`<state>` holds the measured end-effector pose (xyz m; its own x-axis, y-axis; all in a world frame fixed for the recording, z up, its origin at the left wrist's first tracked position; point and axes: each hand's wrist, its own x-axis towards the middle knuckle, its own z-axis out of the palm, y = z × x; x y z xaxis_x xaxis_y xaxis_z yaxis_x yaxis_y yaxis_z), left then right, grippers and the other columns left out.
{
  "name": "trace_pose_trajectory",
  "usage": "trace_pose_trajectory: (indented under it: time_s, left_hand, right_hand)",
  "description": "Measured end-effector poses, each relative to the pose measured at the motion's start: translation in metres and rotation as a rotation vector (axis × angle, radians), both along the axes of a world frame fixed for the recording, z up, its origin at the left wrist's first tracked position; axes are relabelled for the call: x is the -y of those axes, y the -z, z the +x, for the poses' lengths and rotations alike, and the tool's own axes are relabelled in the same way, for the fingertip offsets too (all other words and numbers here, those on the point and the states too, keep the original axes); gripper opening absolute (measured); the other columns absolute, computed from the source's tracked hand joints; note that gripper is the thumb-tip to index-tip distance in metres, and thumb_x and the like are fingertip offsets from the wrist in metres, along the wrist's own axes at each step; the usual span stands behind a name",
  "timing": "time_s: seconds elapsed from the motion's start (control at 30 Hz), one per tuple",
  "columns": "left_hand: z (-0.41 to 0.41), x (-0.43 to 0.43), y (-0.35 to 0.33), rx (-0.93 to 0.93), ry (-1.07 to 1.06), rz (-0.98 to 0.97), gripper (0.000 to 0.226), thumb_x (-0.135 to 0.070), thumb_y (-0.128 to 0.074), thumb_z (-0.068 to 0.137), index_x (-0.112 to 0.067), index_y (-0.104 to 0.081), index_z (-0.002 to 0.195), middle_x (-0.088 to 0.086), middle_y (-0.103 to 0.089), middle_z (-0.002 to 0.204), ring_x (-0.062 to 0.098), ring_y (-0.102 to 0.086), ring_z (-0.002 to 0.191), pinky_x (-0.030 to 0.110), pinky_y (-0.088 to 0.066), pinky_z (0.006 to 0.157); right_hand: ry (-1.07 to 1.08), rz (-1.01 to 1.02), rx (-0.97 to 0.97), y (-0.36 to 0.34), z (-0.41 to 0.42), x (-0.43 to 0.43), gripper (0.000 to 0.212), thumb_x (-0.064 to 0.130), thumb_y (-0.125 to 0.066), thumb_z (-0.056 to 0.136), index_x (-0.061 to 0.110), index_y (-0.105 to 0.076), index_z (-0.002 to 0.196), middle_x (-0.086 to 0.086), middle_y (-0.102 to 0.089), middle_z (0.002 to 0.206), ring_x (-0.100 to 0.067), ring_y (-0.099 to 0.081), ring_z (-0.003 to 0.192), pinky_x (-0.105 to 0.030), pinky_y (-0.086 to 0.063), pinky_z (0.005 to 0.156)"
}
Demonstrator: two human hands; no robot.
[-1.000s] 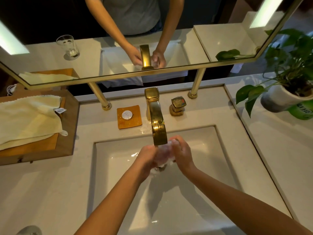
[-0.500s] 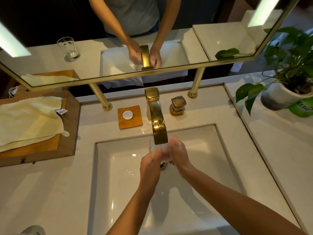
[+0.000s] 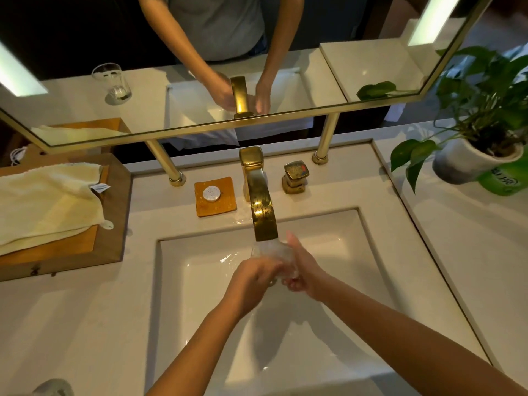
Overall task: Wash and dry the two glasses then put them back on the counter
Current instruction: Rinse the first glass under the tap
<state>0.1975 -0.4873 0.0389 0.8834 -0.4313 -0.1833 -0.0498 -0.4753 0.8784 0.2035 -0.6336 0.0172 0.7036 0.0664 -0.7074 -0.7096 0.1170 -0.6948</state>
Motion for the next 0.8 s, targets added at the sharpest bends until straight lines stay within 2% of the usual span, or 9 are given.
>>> trace_pose_trajectory:
  time_s: [0.07,0.2,0.3,0.4,0.5,0.6,0.7,0.77,0.8]
  left_hand:
    - [0.001,-0.002,0.004,0.129,0.090,0.140,0.038,-0.044,-0.042,0.093,-0.022,-0.073,0.093,-0.006,-0.074,0.088,0.008,-0.066,0.079,0.035,-0.054,0.073]
    - [-0.003,0.001,0.010,0.057,-0.120,0.051,0.041,-0.047,-0.043,0.089,-0.020,-0.074,0.085,-0.002,-0.074,0.081,0.013,-0.067,0.075,0.042,-0.054,0.072]
    - [-0.004,0.013,-0.001,-0.122,-0.332,-0.144,0.039,-0.046,-0.046,0.088,-0.020,-0.075,0.085,0.001,-0.075,0.083,0.017,-0.069,0.081,0.037,-0.055,0.072]
    - [0.012,0.019,-0.013,-0.545,-0.657,-0.244,0.038,-0.043,-0.044,0.096,-0.014,-0.069,0.098,0.008,-0.073,0.084,0.019,-0.068,0.080,0.028,-0.049,0.065]
    - [0.020,0.008,-0.016,-0.839,-0.711,-0.399,0.042,-0.045,-0.044,0.097,-0.010,-0.067,0.094,0.003,-0.067,0.058,0.011,-0.060,0.045,0.024,-0.046,0.049]
    - [0.019,0.002,-0.008,-0.892,-0.711,-0.537,0.038,-0.042,-0.049,0.095,-0.010,-0.066,0.087,0.000,-0.054,0.050,0.008,-0.044,0.035,0.020,-0.039,0.040]
    - [0.014,0.003,0.006,-0.699,-0.813,-0.539,0.035,-0.044,-0.057,0.089,-0.013,-0.065,0.102,0.004,-0.070,0.084,0.016,-0.066,0.073,0.029,-0.053,0.068]
    - [0.005,0.002,0.013,-0.594,-0.832,-0.540,0.049,-0.047,-0.063,0.083,-0.016,-0.058,0.121,0.007,-0.065,0.117,0.021,-0.061,0.106,0.037,-0.049,0.094]
    - [-0.002,0.003,0.015,-0.594,-0.767,-0.593,0.063,-0.053,-0.069,0.076,-0.017,-0.055,0.126,0.008,-0.062,0.125,0.021,-0.059,0.112,0.036,-0.048,0.094]
  right_hand:
    - [0.055,0.204,-0.301,0.002,-0.002,-0.001,0.053,0.059,-0.040,0.090,0.013,-0.062,0.075,-0.003,-0.055,0.058,-0.011,-0.042,0.045,-0.017,-0.030,0.038]
    - [0.182,0.177,-0.270,-0.001,0.002,-0.012,0.047,0.047,-0.036,0.094,0.013,-0.059,0.070,-0.002,-0.050,0.052,-0.009,-0.035,0.040,-0.017,-0.024,0.037]
    - [0.211,-0.053,-0.003,0.000,0.007,-0.019,0.030,0.036,-0.038,0.097,0.015,-0.054,0.082,-0.007,-0.051,0.073,-0.012,-0.043,0.056,-0.022,-0.033,0.044]
    - [0.058,-0.379,0.507,0.006,0.005,-0.018,0.021,0.040,-0.043,0.094,0.025,-0.052,0.082,-0.003,-0.057,0.077,-0.015,-0.058,0.070,-0.024,-0.049,0.054]
    - [-0.226,-0.696,0.878,0.008,0.006,-0.006,0.036,0.048,-0.044,0.089,0.015,-0.057,0.094,-0.003,-0.058,0.077,-0.017,-0.057,0.066,-0.031,-0.050,0.056]
    - [-0.358,-0.808,0.983,0.006,0.010,0.003,0.042,0.052,-0.045,0.089,0.014,-0.058,0.103,0.000,-0.058,0.084,-0.013,-0.055,0.067,-0.030,-0.049,0.058]
    - [-0.102,-0.589,0.831,0.009,0.007,-0.003,0.040,0.053,-0.042,0.086,0.019,-0.056,0.101,-0.001,-0.058,0.085,-0.014,-0.056,0.072,-0.034,-0.051,0.062]
    - [0.148,-0.370,0.657,0.009,0.002,-0.009,0.038,0.060,-0.042,0.082,0.026,-0.050,0.096,-0.008,-0.056,0.088,-0.022,-0.057,0.079,-0.038,-0.050,0.064]
    - [0.219,-0.280,0.582,0.009,-0.001,-0.012,0.038,0.062,-0.042,0.082,0.027,-0.046,0.097,-0.010,-0.055,0.092,-0.025,-0.058,0.082,-0.039,-0.051,0.065]
